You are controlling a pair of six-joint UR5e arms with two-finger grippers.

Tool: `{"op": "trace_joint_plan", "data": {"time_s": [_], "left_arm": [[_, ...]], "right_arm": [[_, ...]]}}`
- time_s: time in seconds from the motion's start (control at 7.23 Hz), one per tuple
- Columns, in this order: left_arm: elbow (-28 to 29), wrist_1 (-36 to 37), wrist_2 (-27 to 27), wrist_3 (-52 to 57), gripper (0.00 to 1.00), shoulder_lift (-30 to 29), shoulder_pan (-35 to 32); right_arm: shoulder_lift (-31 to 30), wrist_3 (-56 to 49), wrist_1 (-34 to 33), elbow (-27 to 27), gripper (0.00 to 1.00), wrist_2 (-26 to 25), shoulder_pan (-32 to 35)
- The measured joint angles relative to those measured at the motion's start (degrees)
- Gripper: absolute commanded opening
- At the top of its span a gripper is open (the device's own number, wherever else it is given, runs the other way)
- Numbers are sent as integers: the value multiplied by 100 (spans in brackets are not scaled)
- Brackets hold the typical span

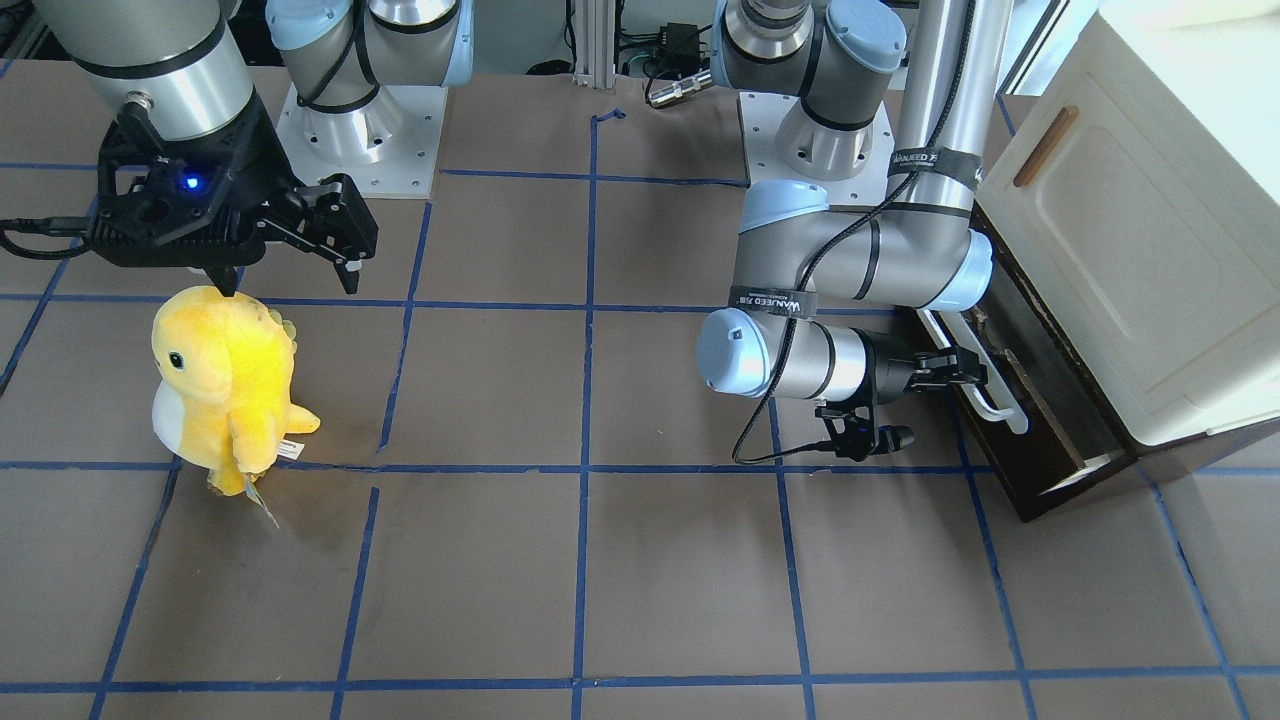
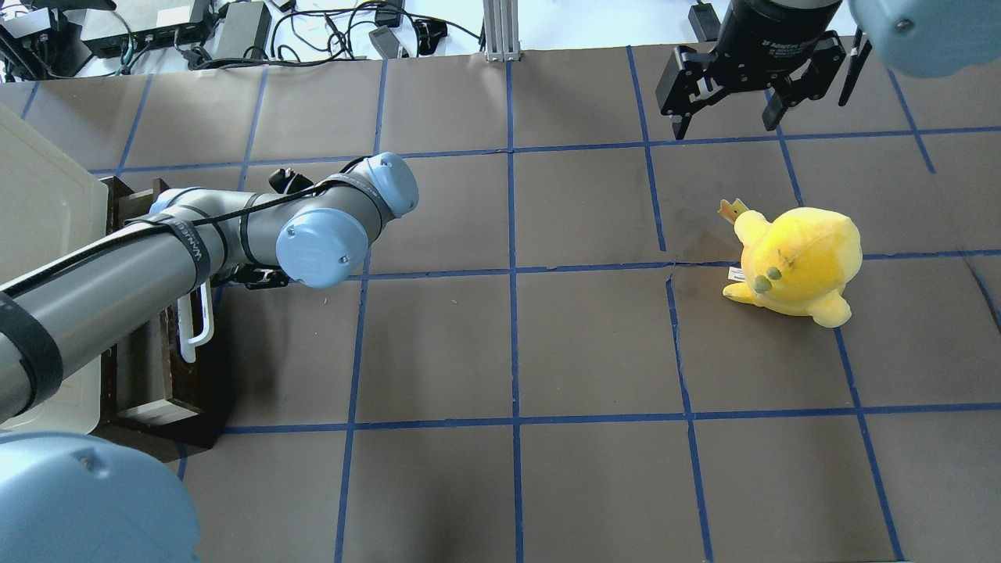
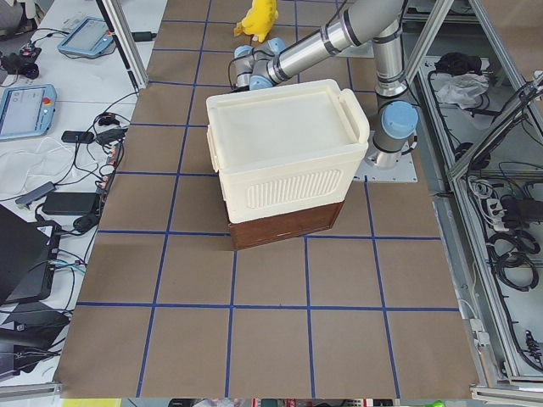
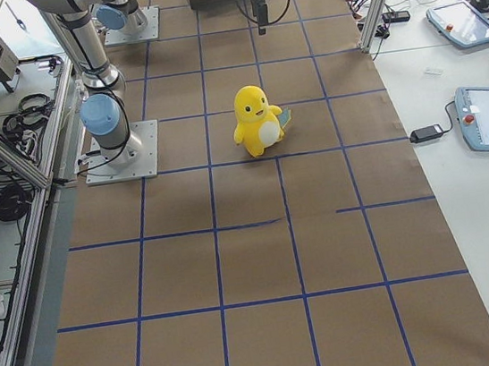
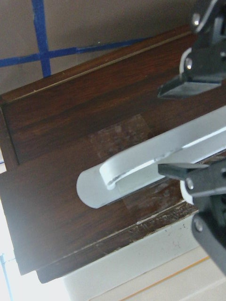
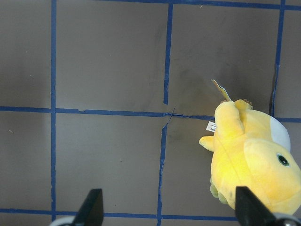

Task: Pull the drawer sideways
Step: 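Keep pulling the drawer open with the left gripper toward the table center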

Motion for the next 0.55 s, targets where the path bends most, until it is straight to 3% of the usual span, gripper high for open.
{"op": "trace_joint_plan", "data": {"time_s": [0.55], "left_arm": [[28,9,-8,0,38,24,10]], "right_arm": [[0,0,0,0,100,0,0]]}}
